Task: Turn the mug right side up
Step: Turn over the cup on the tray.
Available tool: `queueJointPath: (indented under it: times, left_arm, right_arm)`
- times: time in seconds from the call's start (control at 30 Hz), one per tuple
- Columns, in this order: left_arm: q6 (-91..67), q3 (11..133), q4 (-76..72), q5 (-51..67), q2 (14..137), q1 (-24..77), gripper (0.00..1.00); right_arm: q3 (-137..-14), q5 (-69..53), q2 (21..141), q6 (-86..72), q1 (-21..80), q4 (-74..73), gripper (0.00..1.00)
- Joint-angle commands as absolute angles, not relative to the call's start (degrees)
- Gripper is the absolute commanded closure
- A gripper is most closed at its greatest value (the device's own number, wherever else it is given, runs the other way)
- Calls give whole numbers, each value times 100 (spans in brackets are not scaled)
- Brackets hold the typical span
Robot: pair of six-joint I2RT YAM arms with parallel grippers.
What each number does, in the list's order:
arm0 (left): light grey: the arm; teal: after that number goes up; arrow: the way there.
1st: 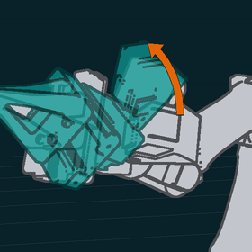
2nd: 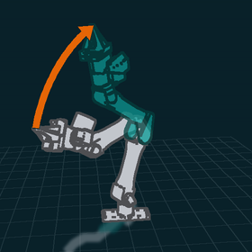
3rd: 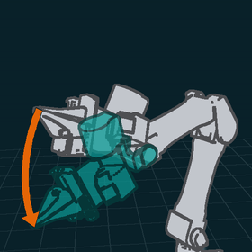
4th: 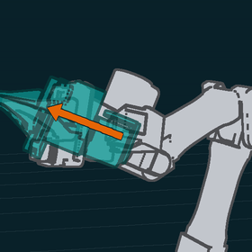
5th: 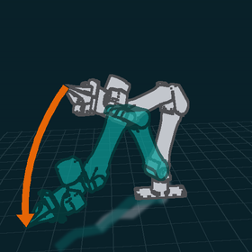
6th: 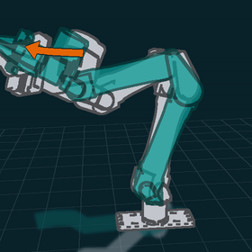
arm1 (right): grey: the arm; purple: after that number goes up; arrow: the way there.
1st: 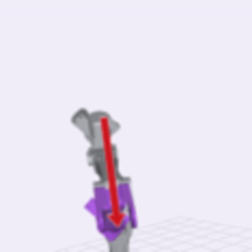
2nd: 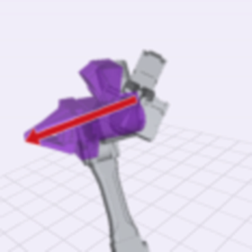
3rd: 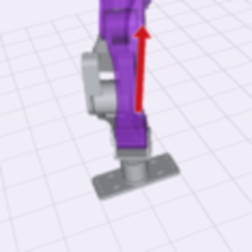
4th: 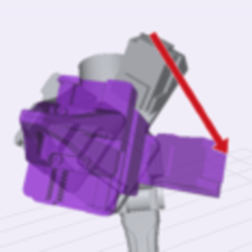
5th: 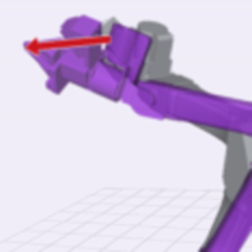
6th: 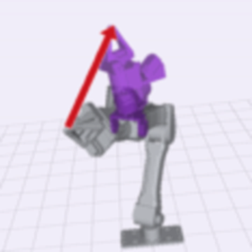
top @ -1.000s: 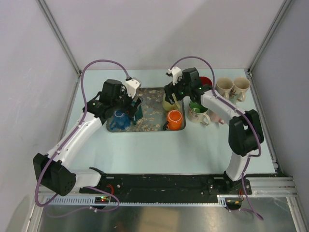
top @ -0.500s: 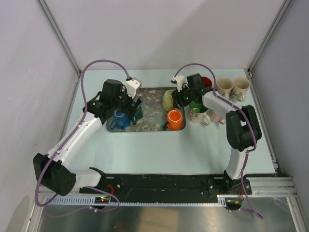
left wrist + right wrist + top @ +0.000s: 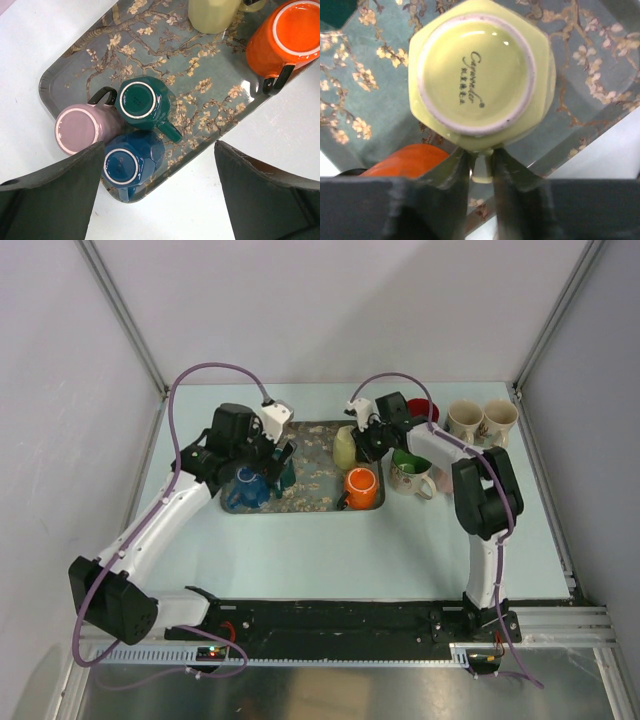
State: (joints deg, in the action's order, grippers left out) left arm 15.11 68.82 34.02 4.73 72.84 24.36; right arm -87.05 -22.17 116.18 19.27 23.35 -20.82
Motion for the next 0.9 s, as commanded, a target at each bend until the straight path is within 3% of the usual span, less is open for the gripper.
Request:
queueJointPath:
  times: [0.0, 0.03, 0.1, 0.27, 0.57, 0.87]
  left_arm:
    - [1713, 7181, 3344, 534, 7283, 2415, 6]
    - [1731, 7185, 3347, 535, 7285, 2412, 6]
    - [1764, 7184, 3344, 527, 7279, 2411, 6]
    - [1984, 7132, 3332, 636, 7241, 2408, 8]
    - [4098, 6042, 1737, 1717, 6463, 2529, 8]
    - [5609, 5146, -716, 1336, 6361, 2911, 8]
  right_arm:
    - [-8948, -2221, 11778, 1842, 2534, -2091, 85]
    - [-8939, -2152, 11795, 1826, 2563, -2025, 92]
    - [-8908, -2083, 11793, 1817, 2594, -1919, 98]
    - [-9077, -2519, 11486, 1798, 2470, -1894, 100]
    - [-9995, -5789, 11213, 101, 1767, -2339, 100]
    - [-9272, -7727, 11173, -4271, 1598, 1567, 100]
